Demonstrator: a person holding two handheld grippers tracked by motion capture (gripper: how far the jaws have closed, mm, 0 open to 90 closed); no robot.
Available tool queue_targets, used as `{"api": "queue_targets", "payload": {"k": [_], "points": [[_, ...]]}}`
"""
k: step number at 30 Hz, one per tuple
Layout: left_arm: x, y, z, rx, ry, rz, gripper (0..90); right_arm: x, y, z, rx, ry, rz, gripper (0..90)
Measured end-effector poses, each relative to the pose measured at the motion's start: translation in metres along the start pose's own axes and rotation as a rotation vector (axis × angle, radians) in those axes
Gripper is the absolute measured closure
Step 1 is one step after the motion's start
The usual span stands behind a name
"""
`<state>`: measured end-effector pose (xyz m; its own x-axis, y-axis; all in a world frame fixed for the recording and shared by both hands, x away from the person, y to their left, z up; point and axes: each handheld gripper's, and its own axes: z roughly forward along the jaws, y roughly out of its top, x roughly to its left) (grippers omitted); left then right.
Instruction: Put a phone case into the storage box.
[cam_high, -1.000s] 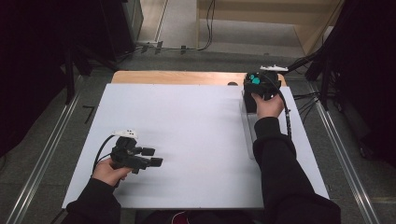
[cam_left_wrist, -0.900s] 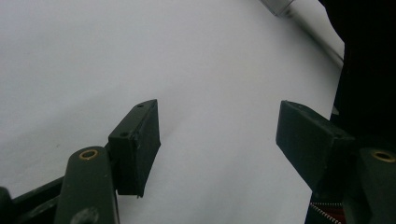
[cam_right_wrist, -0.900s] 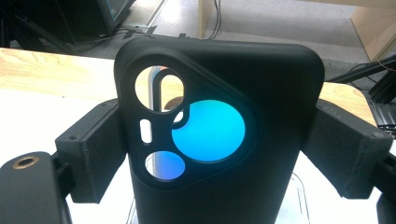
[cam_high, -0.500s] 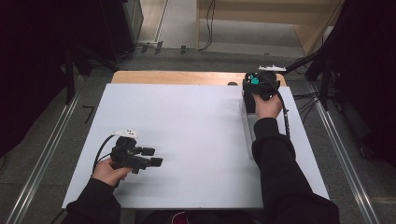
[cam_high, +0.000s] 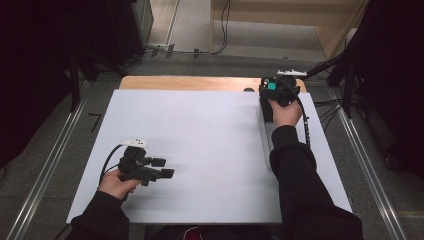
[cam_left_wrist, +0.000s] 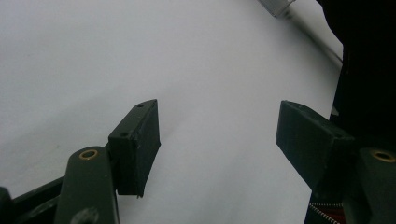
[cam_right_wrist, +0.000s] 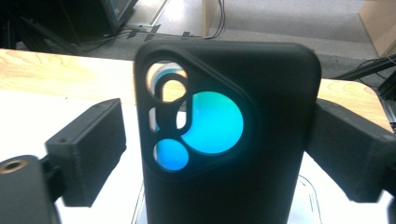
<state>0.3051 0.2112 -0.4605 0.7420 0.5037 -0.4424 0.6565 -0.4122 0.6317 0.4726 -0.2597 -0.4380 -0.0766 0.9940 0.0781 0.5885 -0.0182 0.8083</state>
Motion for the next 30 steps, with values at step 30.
{"api": "queue_targets", "payload": {"k": [30], "points": [[0.001,0.000,-0.001,-0.004,0.003,-0.006,31.1,-0.007,0.011,-0.025,0.023,0.095,0.007,0.0]]}}
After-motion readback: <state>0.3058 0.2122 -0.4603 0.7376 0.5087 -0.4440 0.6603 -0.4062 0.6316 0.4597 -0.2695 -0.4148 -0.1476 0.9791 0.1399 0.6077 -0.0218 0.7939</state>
